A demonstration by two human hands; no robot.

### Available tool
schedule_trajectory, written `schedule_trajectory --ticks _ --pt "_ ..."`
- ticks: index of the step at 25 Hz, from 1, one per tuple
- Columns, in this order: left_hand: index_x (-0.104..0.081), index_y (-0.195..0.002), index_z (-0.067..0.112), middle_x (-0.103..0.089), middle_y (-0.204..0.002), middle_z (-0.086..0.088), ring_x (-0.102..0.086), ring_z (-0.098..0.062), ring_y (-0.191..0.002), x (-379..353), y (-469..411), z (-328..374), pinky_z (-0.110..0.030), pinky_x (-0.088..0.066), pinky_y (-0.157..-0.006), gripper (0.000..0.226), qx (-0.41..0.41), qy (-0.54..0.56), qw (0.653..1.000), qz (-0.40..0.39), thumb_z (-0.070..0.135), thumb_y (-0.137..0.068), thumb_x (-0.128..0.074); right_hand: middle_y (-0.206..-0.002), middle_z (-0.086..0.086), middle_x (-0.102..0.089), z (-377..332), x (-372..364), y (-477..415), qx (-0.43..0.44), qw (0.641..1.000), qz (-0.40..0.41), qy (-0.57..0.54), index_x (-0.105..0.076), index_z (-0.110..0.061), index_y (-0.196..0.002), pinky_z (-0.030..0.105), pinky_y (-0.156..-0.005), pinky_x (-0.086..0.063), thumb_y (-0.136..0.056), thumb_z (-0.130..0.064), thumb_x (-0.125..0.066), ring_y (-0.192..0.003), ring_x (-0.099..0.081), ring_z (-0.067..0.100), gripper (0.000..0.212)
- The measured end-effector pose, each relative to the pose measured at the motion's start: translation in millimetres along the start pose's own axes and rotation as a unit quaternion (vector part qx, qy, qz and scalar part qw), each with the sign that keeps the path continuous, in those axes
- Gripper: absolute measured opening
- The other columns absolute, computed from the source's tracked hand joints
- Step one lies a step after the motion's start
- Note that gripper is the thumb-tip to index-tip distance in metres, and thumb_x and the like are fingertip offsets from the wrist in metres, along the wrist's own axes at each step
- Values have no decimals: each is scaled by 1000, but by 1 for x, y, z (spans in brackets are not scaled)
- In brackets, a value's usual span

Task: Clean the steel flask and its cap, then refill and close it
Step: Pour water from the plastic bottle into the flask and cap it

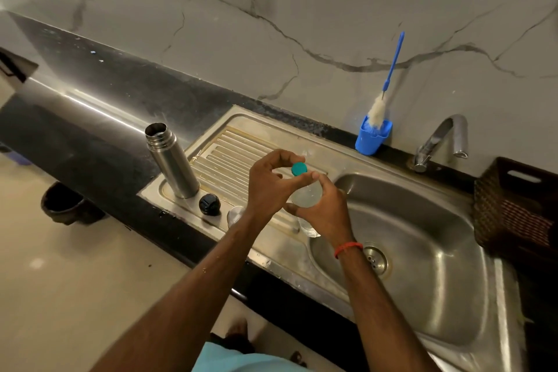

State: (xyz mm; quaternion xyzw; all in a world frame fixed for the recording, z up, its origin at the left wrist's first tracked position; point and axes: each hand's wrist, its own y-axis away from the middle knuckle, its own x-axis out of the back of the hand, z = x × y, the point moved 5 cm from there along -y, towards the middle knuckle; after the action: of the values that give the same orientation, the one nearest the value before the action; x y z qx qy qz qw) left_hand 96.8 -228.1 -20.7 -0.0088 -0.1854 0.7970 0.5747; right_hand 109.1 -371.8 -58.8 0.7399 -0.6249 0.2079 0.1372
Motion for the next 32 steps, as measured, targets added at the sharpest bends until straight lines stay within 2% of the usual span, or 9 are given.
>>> schedule_trajectory --ticks 4,7,10,13,18,21,27,30,32 --pt "-76 -109 16 -73 -101 2 -65 -13 -91 17 10 -16 -27 -55 -73 31 8 -15 999 28 30 -82 -83 -96 -15 -68 11 6 7 -11 1000 18 -18 -60 -24 -111 6 -67 -48 -55 -34 -97 -86 -64 -5 67" --pt "-73 -119 22 -60 -102 1 -55 -13 -90 22 17 -47 -34 -54 -77 31 0 -177 983 -40 31 -89 -76 -95 -16 -69 14 12 9 -9 1000 21 -20 -62 -26 -108 6 -69 -48 -54 -29 -99 -86 -63 -10 66" --pt "-63 -132 25 -53 -116 3 -50 -12 -103 12 31 -70 -35 -53 -88 37 -14 -356 918 -171 35 -97 -64 -93 -15 -69 18 18 8 -16 999 24 -23 -62 -25 -105 7 -68 -49 -53 -29 -99 -85 -64 -10 64" --pt "-59 -134 28 -57 -128 2 -48 -13 -112 2 51 -87 -33 -49 -93 39 -36 -458 849 -261 33 -96 -64 -92 -13 -70 21 22 8 -21 999 29 -19 -63 -21 -104 5 -66 -47 -54 -28 -99 -83 -64 -10 63" --pt "-56 -137 31 -59 -138 6 -47 -15 -119 1 70 -110 -37 -40 -102 47 -34 -543 774 -324 35 -92 -69 -95 -12 -69 25 24 8 -25 999 26 -12 -63 -19 -106 3 -68 -47 -54 -26 -99 -87 -62 -13 64" --pt "-54 -140 31 -58 -138 6 -45 -15 -120 6 65 -108 -36 -38 -98 52 -42 -546 777 -311 39 -91 -71 -95 -13 -68 23 23 7 -22 999 30 -9 -63 -18 -108 2 -68 -46 -55 -25 -99 -86 -61 -16 65" --pt "-54 -139 35 -54 -141 6 -40 -15 -130 27 31 -83 -39 -39 -100 52 -53 -495 834 -241 58 -93 -58 -98 -17 -67 9 16 3 4 999 30 -20 -63 -19 -114 2 -72 -47 -54 -28 -99 -92 -60 -17 70" --pt "-50 -142 38 -49 -148 4 -37 -19 -138 41 13 -63 -46 -38 -104 66 -57 -447 875 -179 75 -89 -41 -102 -15 -70 -8 12 -1 34 999 26 -17 -63 -20 -116 11 -79 -53 -53 -41 -97 -97 -65 -6 75" --pt "-47 -146 37 -45 -152 2 -35 -21 -142 51 0 -47 -49 -36 -106 72 -78 -418 896 -130 78 -87 -40 -110 -11 -69 -18 7 -7 48 998 23 -14 -60 -22 -121 12 -82 -53 -54 -46 -96 -102 -65 2 80"
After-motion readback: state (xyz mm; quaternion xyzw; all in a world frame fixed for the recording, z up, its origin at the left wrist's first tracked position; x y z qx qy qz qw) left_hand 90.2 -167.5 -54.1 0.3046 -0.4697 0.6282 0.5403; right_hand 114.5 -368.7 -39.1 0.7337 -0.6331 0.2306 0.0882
